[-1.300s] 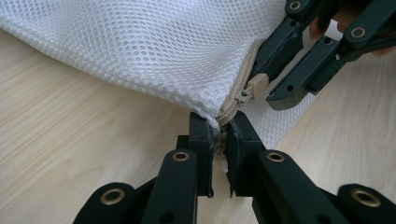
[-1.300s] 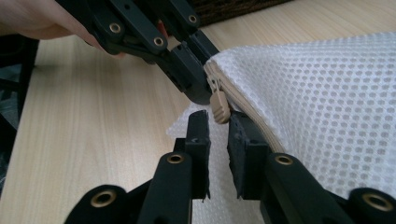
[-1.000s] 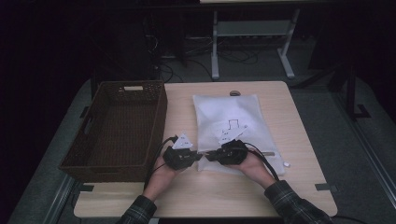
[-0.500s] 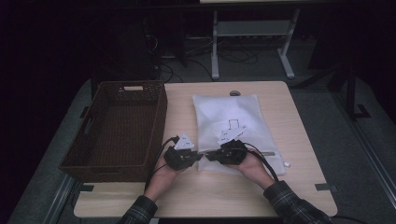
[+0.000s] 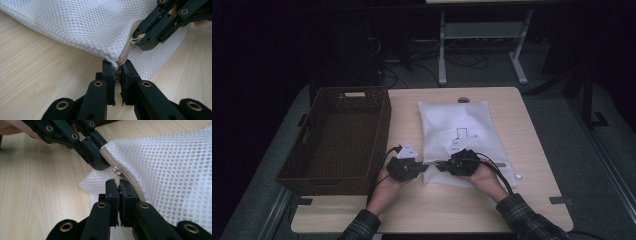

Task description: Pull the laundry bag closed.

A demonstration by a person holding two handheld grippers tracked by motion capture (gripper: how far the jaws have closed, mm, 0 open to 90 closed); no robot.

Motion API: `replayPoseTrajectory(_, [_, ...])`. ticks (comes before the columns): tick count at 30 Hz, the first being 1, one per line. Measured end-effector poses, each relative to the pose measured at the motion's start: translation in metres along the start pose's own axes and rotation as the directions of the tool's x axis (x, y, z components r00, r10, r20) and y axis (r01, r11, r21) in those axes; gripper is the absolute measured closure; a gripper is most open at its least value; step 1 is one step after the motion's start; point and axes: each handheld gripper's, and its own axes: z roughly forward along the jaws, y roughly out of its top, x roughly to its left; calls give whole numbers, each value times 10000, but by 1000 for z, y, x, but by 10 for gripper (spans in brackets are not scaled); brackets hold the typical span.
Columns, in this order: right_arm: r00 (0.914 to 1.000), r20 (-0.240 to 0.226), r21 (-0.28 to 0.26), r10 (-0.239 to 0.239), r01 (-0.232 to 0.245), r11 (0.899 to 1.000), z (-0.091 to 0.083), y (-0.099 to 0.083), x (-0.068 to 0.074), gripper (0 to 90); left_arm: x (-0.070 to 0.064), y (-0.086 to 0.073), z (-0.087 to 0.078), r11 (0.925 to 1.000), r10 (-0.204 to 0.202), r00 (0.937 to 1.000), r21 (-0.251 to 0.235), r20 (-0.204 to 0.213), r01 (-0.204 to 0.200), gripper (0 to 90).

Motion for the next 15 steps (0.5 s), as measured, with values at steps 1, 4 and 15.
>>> replayPoseTrajectory(1, [10000,-8,-18,24,-24,10000,0,0,0,864,0,0,0,10000,-3,10000,-1,6,3,832])
replayPoseTrajectory(4, [10000,33,13,51,-51,10000,-1,0,0,864,0,0,0,10000,-61,10000,-24,3,61,832])
replayPoseTrajectory(15, [9996,173,90,202,-203,9998,-8,-6,-3,864,1,-1,-1,9999,-121,9999,-48,17,121,832])
